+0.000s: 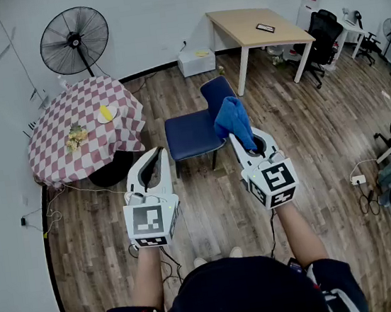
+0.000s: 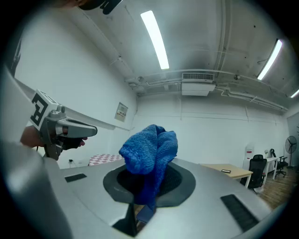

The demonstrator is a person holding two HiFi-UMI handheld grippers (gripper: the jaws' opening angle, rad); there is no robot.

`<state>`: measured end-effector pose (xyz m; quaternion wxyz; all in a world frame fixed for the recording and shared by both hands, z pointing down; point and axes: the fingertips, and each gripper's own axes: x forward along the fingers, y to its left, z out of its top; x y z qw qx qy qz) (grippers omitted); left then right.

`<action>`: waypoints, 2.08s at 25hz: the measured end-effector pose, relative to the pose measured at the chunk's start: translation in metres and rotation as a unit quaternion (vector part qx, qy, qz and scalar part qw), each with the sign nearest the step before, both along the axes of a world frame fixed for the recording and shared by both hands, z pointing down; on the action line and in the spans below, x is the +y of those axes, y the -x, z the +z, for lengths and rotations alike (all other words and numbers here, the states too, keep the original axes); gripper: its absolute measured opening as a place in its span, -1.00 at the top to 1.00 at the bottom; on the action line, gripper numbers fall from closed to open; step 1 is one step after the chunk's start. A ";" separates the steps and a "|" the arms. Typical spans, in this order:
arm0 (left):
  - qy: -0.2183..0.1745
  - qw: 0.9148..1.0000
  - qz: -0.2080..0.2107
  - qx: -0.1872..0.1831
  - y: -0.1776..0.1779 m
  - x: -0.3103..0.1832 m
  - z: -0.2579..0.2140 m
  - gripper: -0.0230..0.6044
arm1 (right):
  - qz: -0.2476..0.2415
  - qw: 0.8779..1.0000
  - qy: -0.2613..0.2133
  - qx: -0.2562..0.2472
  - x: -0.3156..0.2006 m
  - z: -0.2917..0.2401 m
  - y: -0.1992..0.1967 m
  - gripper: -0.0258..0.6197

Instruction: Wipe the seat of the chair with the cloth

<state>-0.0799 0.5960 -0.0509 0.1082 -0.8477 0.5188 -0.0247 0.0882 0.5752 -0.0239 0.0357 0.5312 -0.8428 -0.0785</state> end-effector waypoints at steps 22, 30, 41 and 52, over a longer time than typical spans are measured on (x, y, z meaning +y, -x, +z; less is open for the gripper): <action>0.028 0.999 -0.019 -0.018 -0.084 0.015 0.043 0.87 | -0.033 0.999 0.033 -0.019 0.009 0.040 -0.073 0.79; 0.035 0.999 -0.027 -0.021 -0.099 0.003 0.047 0.87 | -0.043 0.998 0.039 -0.022 -0.003 0.047 -0.086 0.79; 0.024 0.999 -0.019 -0.027 -0.096 -0.062 0.046 0.87 | -0.038 0.998 0.038 -0.019 -0.065 0.048 -0.084 0.79; 0.026 0.999 -0.009 -0.027 -0.052 -0.182 0.041 0.87 | -0.033 0.998 0.041 -0.017 -0.183 0.042 -0.037 0.79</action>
